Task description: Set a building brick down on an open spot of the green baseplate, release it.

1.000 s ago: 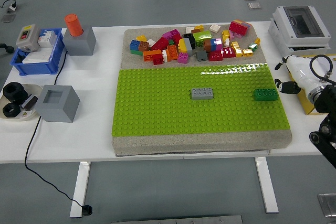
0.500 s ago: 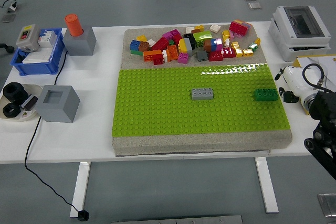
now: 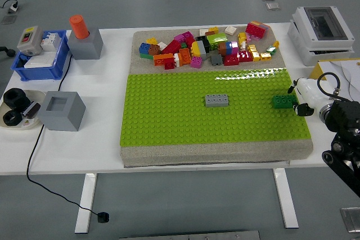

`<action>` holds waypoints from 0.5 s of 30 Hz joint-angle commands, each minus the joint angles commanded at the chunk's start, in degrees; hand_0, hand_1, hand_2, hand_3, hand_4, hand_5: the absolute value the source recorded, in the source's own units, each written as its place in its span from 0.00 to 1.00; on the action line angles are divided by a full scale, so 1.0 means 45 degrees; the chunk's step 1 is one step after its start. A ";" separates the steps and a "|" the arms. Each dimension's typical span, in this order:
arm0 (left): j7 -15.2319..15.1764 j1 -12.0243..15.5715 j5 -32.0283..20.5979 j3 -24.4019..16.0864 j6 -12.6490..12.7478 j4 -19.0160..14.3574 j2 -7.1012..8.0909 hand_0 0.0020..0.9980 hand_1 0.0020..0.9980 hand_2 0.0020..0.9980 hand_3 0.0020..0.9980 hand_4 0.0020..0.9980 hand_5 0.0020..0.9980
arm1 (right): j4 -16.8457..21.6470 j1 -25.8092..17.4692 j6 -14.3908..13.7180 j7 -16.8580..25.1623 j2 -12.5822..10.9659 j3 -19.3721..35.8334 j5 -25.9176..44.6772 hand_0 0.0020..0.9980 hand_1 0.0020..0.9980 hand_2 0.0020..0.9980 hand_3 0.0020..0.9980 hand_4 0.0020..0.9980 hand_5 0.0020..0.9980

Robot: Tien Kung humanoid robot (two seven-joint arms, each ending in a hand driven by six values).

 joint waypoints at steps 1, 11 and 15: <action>0.0001 0.0000 0.0004 -0.0003 0.0000 0.0000 0.0000 0.66 0.64 0.65 0.66 0.71 0.21 | 0.0006 0.0004 -0.0004 -0.0001 0.0001 -0.0008 0.0001 0.82 0.85 0.91 0.70 0.62 0.05; 0.0001 -0.0010 0.0010 0.0014 -0.0004 0.0000 -0.0008 0.66 0.64 0.65 0.67 0.71 0.21 | -0.0344 0.0180 0.0002 0.0023 0.0158 -0.0230 0.0113 0.82 0.85 0.92 0.72 0.64 0.05; 0.0006 -0.0016 -0.0001 0.0024 -0.0004 0.0000 -0.0011 0.66 0.64 0.65 0.67 0.71 0.21 | -0.0534 0.0284 -0.0042 0.0070 0.0228 -0.0290 0.0174 0.82 0.85 0.92 0.72 0.64 0.05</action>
